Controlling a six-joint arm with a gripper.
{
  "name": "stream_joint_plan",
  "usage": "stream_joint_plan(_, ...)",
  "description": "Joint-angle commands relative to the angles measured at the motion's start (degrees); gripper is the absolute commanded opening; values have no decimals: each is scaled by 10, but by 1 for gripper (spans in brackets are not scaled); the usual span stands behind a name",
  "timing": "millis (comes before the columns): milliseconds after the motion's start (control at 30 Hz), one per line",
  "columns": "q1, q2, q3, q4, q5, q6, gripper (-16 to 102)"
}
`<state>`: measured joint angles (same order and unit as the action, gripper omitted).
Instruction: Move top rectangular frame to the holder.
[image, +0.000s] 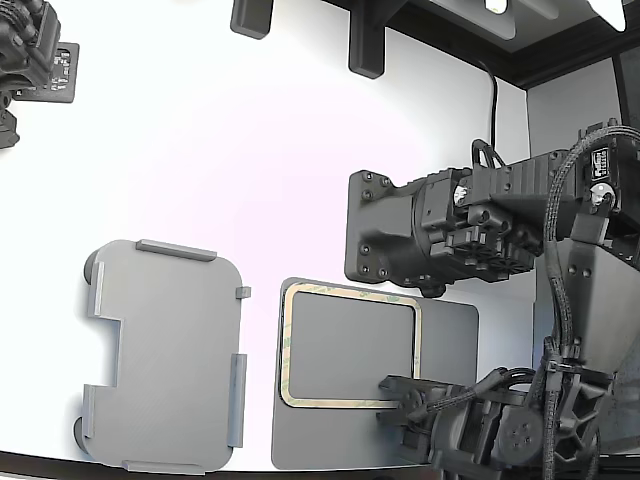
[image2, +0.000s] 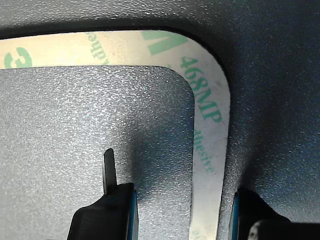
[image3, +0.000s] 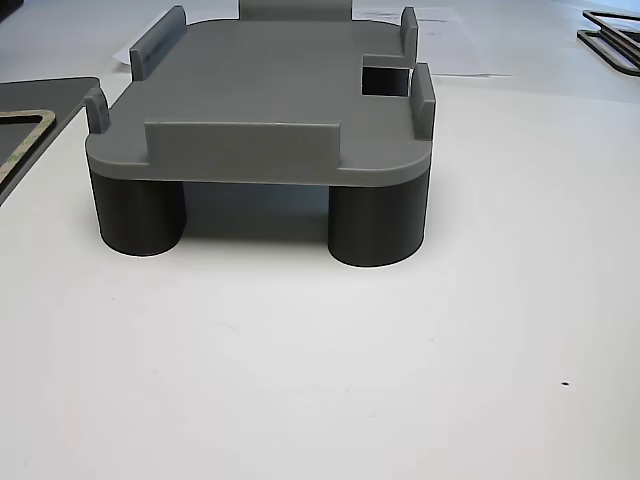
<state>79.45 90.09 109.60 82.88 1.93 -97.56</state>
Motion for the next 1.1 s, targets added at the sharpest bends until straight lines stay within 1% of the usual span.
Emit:
stream_joint_plan(0, -5, 8, -16, -6, 0, 1, 75)
stream_joint_plan(133, -4, 6, -11, -13, -1, 2, 68)
stream_joint_plan(233, -4, 5, -11, -16, -2, 4, 59)
stream_joint_plan(533, -4, 5, -14, -15, -4, 10, 44)
stream_joint_plan(600, -4, 5, -13, -18, -4, 11, 38)
stream_joint_plan(733, -4, 4, -11, -26, -5, 13, 24)
stream_joint_plan(767, -4, 4, -10, -30, -5, 15, 19)
stream_joint_plan(833, -4, 4, -8, -39, -6, 23, 0)
stream_joint_plan(867, -4, 4, -8, -42, -6, 25, -7)
stream_joint_plan(900, -4, 3, -9, -44, -6, 26, -10)
stream_joint_plan(1067, -4, 9, -23, -31, 4, 38, -11)
